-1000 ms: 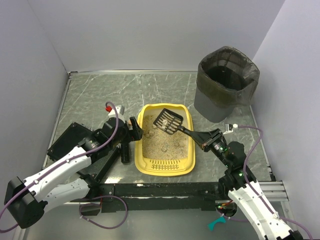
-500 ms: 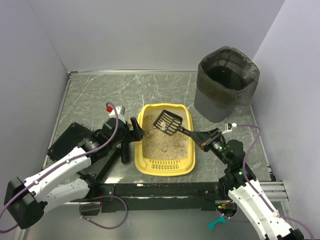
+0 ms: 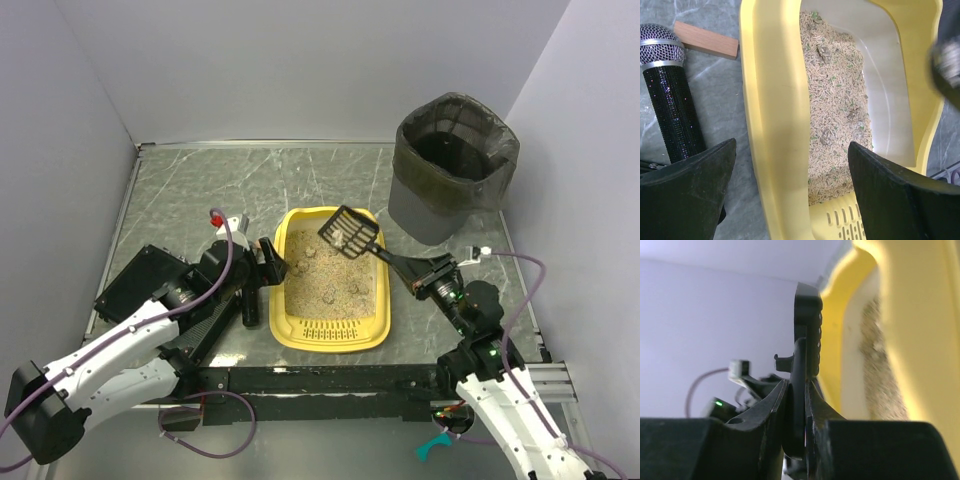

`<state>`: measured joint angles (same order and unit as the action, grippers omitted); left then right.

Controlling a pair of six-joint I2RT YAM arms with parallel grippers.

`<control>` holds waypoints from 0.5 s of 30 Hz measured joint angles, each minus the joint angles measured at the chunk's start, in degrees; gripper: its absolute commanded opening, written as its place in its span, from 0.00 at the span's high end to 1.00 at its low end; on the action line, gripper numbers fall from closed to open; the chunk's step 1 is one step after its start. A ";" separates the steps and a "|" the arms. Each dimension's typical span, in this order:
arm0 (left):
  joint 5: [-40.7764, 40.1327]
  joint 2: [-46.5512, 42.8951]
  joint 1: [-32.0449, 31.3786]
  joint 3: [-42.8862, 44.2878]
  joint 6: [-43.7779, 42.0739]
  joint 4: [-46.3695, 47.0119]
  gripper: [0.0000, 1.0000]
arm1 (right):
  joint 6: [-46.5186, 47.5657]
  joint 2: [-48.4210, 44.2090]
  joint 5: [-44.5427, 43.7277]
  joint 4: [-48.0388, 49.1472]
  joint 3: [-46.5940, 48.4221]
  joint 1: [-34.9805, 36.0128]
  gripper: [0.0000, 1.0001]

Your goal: Clean the litter box

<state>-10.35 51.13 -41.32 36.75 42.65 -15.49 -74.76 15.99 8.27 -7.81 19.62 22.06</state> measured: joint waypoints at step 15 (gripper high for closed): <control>3.65 5.35 0.00 -0.94 0.09 4.76 0.03 | -3.39 8.61 0.59 4.66 8.76 0.00 1.00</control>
<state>-6.70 56.49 -41.32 35.81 42.74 -10.72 -78.15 24.60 8.86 -3.16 28.38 22.06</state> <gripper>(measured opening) 0.971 0.222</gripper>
